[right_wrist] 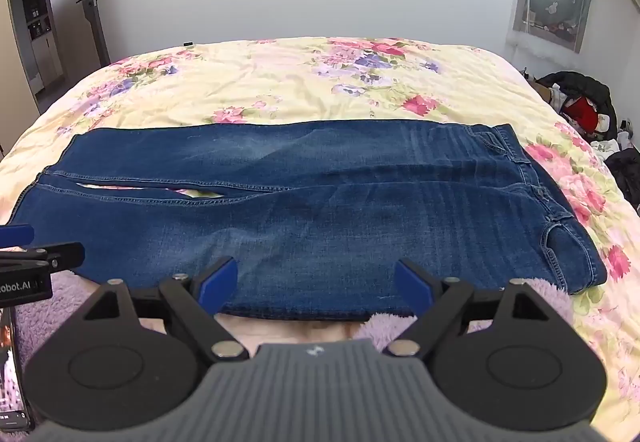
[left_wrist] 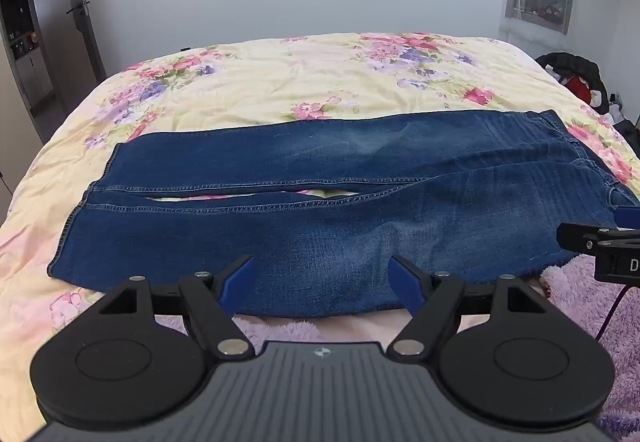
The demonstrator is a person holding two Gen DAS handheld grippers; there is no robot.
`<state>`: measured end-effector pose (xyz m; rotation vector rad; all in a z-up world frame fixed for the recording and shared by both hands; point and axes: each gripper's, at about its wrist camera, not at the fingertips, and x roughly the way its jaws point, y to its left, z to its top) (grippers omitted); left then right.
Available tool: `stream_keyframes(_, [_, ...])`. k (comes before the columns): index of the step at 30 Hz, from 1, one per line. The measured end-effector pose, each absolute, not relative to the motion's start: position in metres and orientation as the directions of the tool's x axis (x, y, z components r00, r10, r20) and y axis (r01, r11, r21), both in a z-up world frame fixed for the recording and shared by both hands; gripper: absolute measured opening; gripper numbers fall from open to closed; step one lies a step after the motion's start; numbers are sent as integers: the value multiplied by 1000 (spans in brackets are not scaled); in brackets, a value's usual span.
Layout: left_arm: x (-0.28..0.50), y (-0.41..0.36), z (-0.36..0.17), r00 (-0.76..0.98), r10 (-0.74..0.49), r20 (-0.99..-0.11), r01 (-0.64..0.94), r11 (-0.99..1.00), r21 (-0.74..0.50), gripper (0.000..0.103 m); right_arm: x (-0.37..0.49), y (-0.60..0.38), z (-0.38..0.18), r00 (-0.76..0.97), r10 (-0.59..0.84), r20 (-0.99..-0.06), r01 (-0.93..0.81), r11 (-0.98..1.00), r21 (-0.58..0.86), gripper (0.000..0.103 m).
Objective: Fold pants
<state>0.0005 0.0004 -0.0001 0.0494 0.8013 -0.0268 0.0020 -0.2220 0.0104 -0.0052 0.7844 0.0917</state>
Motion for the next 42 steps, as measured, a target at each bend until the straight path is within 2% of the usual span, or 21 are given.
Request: stream_keyframes(42, [-6, -9, -4, 700, -2, -715, 52, 997, 49, 88, -5, -221, 8, 707, 81, -702, -80, 996, 34, 82])
